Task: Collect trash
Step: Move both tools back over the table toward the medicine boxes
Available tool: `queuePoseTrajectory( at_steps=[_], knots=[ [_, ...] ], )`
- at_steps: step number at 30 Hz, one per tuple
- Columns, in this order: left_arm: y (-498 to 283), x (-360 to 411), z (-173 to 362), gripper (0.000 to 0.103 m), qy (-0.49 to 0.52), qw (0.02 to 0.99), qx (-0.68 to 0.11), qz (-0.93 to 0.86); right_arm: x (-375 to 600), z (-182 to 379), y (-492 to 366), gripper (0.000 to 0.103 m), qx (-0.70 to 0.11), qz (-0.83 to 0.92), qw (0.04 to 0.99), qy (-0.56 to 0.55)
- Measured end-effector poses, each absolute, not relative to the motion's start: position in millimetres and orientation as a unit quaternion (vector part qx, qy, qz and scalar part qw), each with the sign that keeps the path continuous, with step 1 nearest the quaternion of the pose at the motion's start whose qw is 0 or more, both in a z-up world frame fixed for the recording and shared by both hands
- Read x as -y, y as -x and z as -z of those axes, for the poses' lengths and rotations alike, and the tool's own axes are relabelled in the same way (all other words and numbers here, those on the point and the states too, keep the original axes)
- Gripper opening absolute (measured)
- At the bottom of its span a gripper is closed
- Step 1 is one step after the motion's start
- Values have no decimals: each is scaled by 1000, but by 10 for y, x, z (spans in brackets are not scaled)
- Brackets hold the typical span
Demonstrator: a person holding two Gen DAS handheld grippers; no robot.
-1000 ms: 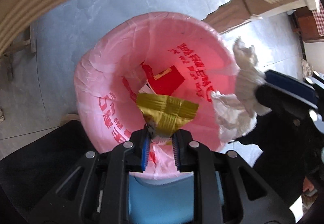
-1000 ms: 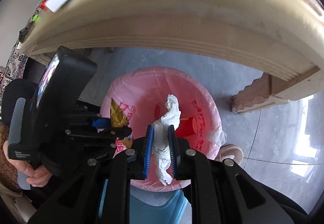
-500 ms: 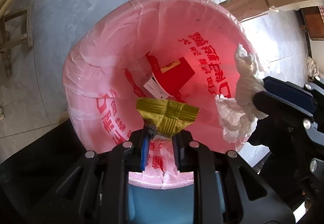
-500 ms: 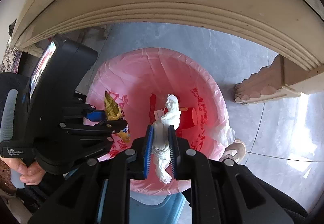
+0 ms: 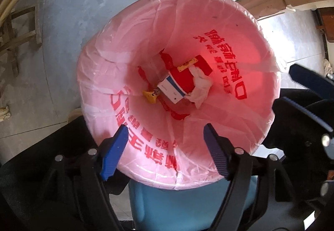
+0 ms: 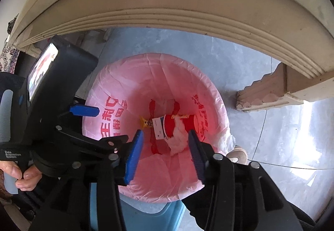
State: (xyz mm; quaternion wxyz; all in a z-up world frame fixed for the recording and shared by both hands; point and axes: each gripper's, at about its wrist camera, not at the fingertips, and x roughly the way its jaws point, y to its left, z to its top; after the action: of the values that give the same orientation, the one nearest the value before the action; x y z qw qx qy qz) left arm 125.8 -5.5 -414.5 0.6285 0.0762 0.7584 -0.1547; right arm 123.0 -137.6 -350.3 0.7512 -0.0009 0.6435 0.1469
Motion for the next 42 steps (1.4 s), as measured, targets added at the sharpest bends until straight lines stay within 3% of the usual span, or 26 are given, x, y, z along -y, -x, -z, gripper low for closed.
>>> queuePoseTrajectory(
  at_steps=[3, 8, 12, 17, 19, 25, 28, 36, 42],
  knots=[
    [-1223, 12, 4038, 73, -69, 631, -757, 152, 1373, 3399, -1223, 56, -631, -149, 762, 7],
    [-1080, -115, 3616, 73, -54, 648, -744, 152, 1384, 2973, -1127, 58, -598, -174, 782, 18],
    [-930, -293, 3019, 73, -37, 675, -723, 142, 1420, 2321, -1021, 74, -545, -221, 806, 64],
    [-1072, -540, 2069, 85, -19, 733, -677, 71, 1444, 1315, -1008, 96, -457, -290, 829, 140],
    [-1194, -622, 1778, 93, -3, 742, -669, 42, 1452, 887, -1058, 96, -418, -333, 826, 181],
    [-1531, -807, 910, 93, 64, 774, -630, -24, 1472, 125, -1250, 96, -317, -374, 816, 305],
    [-1644, -801, 742, 93, 94, 766, -635, -38, 1487, -159, -1351, 96, -293, -409, 787, 358],
    [-1871, -741, 783, 93, 198, 734, -646, -69, 1584, -260, -1835, 96, -292, -435, 740, 423],
    [-1942, -735, 750, 93, 217, 738, -631, -106, 1637, -191, -1957, 96, -276, -453, 719, 449]
  ],
)
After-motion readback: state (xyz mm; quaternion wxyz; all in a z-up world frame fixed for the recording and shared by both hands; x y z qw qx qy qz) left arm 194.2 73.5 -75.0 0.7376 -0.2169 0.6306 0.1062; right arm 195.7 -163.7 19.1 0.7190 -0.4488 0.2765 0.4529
